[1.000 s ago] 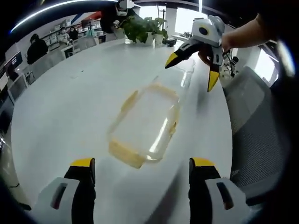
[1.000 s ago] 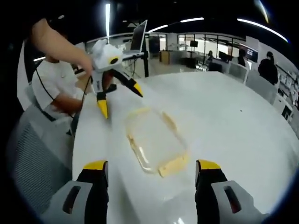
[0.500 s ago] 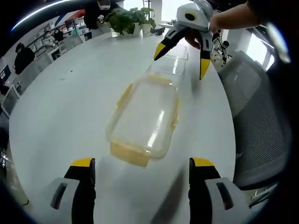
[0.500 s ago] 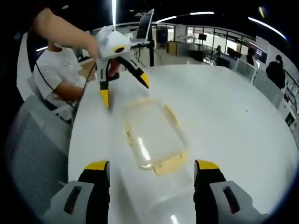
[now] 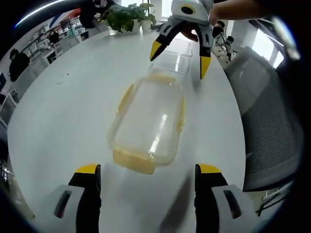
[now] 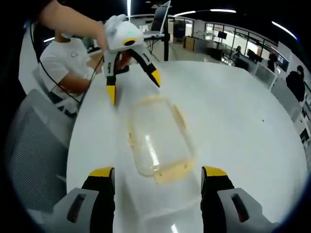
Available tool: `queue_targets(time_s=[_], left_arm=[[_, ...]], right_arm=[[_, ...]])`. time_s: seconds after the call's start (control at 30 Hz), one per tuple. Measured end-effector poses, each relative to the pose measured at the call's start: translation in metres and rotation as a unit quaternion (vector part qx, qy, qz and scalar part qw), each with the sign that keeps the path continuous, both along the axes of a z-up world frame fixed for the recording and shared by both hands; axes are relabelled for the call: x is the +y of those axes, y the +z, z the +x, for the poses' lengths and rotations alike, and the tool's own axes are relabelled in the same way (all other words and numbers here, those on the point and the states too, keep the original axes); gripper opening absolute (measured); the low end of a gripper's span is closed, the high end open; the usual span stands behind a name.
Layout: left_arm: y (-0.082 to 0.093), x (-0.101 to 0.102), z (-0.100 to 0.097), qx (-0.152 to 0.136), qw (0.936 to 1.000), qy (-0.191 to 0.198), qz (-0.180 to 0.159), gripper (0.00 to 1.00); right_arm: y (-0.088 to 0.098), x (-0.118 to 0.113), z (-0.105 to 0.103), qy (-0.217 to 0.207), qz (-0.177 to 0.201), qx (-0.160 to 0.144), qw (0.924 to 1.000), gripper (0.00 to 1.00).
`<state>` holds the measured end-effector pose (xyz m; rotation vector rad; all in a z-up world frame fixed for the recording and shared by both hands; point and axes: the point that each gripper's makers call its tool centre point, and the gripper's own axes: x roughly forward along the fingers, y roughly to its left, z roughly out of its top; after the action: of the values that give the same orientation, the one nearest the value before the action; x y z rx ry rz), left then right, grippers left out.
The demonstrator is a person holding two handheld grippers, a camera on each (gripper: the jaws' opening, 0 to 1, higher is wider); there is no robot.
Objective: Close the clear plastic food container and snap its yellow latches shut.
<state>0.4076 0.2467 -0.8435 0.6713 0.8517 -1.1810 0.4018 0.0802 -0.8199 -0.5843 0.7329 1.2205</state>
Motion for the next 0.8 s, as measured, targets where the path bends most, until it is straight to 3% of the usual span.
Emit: queue_targets(time_s=[0.63, 0.8], left_arm=[[-0.002, -0.005, 0.005, -0.007, 0.9990, -0.036, 0.025, 0.76], [-0.003, -0.007, 0.007, -0.010, 0.9983, -0.049, 0.030, 0.76]], right_arm=[[-0.017, 0.000, 0.003, 0.050, -0.057, 0.036, 0.9965, 0.65], [-0.022, -0.003, 0.006, 0.059, -0.071, 0.033, 0.9952, 0.65]])
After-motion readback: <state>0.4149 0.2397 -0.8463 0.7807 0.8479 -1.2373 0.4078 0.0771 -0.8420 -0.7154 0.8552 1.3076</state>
